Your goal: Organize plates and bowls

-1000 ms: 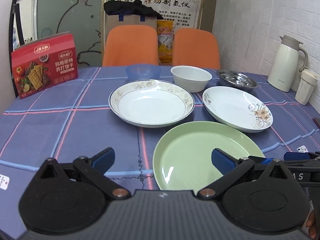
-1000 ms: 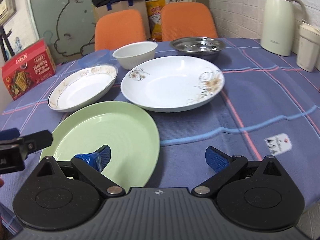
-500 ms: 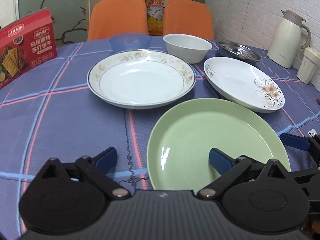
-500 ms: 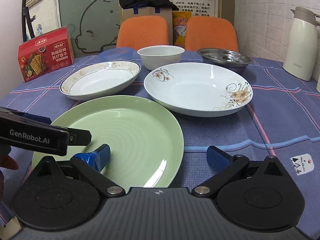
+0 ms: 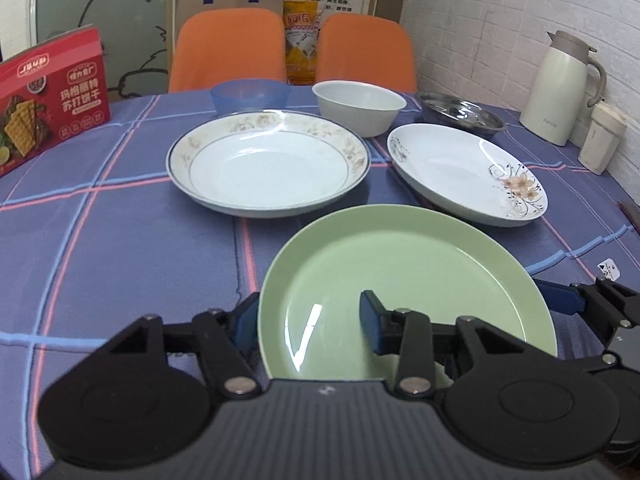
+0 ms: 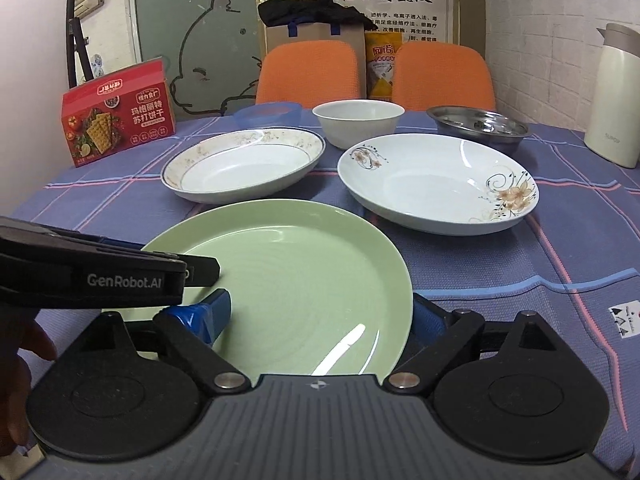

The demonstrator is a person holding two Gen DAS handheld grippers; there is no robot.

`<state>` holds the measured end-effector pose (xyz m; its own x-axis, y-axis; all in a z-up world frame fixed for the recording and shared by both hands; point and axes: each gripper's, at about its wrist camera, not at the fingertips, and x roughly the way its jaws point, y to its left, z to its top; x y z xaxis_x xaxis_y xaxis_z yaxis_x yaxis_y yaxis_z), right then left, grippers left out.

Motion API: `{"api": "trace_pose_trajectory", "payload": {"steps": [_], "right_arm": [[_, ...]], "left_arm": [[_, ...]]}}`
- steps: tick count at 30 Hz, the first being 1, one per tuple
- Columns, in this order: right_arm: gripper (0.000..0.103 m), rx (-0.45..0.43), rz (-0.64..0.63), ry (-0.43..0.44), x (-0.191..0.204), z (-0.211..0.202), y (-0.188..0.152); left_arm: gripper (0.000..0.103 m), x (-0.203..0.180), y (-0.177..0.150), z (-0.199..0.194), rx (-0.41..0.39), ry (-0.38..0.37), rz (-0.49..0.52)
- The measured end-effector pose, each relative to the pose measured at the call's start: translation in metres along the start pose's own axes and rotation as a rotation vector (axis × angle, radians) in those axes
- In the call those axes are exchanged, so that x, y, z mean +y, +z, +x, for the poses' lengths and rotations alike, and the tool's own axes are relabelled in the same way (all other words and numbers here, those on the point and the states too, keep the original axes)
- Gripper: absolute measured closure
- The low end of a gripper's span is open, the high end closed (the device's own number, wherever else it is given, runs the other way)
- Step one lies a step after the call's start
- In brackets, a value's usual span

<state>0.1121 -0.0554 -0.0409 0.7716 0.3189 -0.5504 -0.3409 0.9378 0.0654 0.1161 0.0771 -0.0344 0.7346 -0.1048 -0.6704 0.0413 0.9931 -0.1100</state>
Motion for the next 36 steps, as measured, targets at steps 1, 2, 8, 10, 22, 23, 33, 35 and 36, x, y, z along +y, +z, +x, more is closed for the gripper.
{"api": "trace_pose_trajectory", "payload": {"steps": [1,2,8,10,22,23,33,35,36], "right_arm": [[0.022,-0.012,-0.007,0.000,0.005,-0.005,0.000],[0.022,-0.022,-0.022,-0.003,0.013,-0.009,0.001],[0.021,-0.034,-0.062,0.068,0.050,-0.008,0.004],[0.021,-0.024,-0.080,0.100,0.064,-0.001,0.006],[0.019,0.015,-0.129,0.149,0.092,0.037,0.009],[0.019,0.019,-0.128,0.156,0.091,0.036,0.009],[0.020,-0.001,-0.036,0.059,0.052,0.007,0.034],[0.020,0.040,0.000,-0.017,0.047,0.009,0.040],[0.020,0.059,0.019,-0.045,0.044,0.010,0.043]], "left_arm": [[0.064,0.003,-0.001,-0.005,0.000,0.003,-0.016],[0.064,0.007,-0.002,-0.011,-0.008,0.005,-0.024],[0.064,0.035,-0.007,-0.046,-0.037,0.082,-0.050],[0.063,0.049,-0.011,-0.052,-0.037,0.118,-0.064],[0.059,0.099,-0.011,-0.030,-0.009,0.162,-0.138],[0.049,0.099,-0.011,-0.029,-0.007,0.154,-0.135],[0.030,0.101,0.005,-0.056,-0.111,0.184,-0.161],[0.030,0.096,0.013,-0.057,-0.119,0.181,-0.155],[0.030,0.093,0.017,-0.058,-0.122,0.167,-0.154]]}}
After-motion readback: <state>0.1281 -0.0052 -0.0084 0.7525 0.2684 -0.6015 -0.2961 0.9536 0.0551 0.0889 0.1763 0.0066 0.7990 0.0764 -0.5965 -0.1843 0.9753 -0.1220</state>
